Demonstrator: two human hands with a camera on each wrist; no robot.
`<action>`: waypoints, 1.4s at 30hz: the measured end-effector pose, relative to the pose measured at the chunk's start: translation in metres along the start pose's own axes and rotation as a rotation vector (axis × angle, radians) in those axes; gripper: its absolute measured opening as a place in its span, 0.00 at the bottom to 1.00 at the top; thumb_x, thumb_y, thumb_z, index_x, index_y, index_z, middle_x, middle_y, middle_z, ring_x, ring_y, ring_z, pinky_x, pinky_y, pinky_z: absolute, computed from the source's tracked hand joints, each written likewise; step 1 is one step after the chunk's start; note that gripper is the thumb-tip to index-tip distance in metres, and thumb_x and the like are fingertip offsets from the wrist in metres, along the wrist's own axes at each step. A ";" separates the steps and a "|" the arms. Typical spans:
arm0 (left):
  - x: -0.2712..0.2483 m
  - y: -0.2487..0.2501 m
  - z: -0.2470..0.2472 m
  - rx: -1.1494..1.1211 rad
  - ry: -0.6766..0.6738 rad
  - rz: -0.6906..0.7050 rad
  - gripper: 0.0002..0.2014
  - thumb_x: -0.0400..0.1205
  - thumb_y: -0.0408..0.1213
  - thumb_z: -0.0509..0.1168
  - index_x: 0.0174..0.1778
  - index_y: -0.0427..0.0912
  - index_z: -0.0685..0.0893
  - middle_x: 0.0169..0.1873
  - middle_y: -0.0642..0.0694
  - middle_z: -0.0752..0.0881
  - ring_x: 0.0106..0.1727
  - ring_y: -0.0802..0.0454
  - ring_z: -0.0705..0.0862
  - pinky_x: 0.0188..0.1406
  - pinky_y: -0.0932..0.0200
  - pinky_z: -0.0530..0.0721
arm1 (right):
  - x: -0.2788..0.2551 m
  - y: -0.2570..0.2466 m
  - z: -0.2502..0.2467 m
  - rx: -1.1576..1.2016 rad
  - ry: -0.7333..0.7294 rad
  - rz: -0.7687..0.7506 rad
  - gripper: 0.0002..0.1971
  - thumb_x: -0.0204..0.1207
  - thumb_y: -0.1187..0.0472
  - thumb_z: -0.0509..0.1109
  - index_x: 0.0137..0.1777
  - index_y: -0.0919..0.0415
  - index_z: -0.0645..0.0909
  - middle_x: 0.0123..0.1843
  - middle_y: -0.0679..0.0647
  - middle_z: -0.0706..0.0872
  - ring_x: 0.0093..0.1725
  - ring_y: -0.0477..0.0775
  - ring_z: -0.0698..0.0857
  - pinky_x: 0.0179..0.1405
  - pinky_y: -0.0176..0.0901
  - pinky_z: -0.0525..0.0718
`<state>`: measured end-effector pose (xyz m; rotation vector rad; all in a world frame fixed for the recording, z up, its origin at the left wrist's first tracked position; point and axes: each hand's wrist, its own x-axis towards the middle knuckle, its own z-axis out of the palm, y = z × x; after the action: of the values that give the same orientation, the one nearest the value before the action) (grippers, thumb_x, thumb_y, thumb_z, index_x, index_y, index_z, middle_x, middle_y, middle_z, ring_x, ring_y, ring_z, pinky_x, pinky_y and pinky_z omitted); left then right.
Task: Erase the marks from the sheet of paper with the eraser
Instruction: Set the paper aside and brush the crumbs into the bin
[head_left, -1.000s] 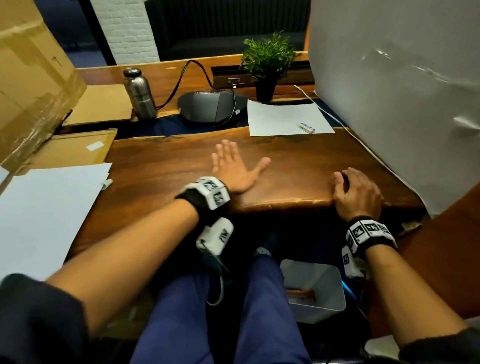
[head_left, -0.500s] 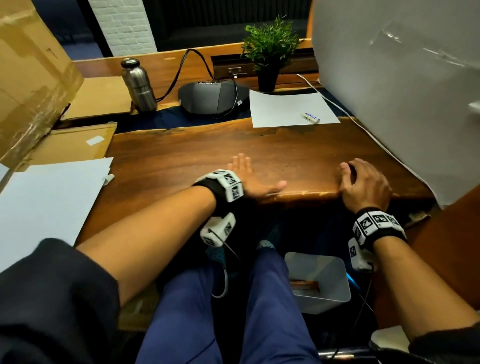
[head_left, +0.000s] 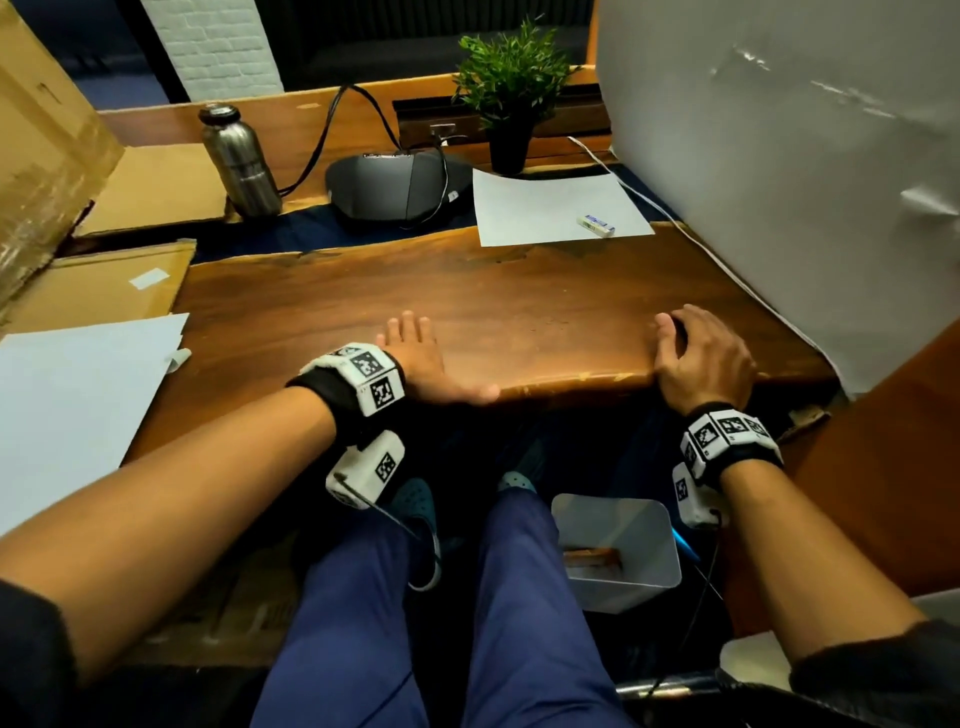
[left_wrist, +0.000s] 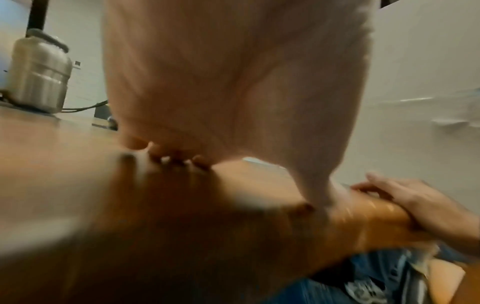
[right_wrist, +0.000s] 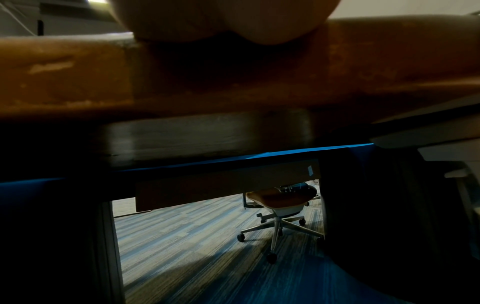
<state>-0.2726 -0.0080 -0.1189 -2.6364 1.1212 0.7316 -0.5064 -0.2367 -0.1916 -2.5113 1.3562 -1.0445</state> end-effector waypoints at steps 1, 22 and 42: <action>-0.002 0.004 0.006 0.035 0.008 0.018 0.81 0.51 0.87 0.58 0.81 0.32 0.28 0.80 0.32 0.27 0.82 0.33 0.29 0.82 0.37 0.36 | 0.000 -0.001 -0.001 -0.001 0.000 0.002 0.29 0.83 0.39 0.51 0.63 0.58 0.85 0.66 0.56 0.87 0.67 0.59 0.83 0.69 0.54 0.78; 0.000 -0.021 0.008 -0.100 0.073 -0.126 0.71 0.58 0.87 0.40 0.83 0.32 0.33 0.82 0.33 0.31 0.84 0.34 0.32 0.83 0.39 0.36 | 0.000 0.000 0.001 0.008 0.025 -0.003 0.27 0.84 0.40 0.53 0.62 0.59 0.85 0.65 0.57 0.87 0.66 0.60 0.84 0.67 0.53 0.77; 0.008 -0.006 -0.046 0.018 0.034 0.272 0.62 0.64 0.74 0.64 0.87 0.45 0.44 0.87 0.45 0.45 0.86 0.44 0.49 0.84 0.47 0.50 | -0.025 -0.007 -0.013 0.321 0.113 -0.184 0.18 0.82 0.48 0.67 0.58 0.63 0.85 0.59 0.59 0.87 0.60 0.59 0.83 0.61 0.42 0.76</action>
<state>-0.2463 -0.0248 -0.0836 -2.5171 1.5087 0.7212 -0.5184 -0.2106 -0.1917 -2.3980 0.9028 -1.3362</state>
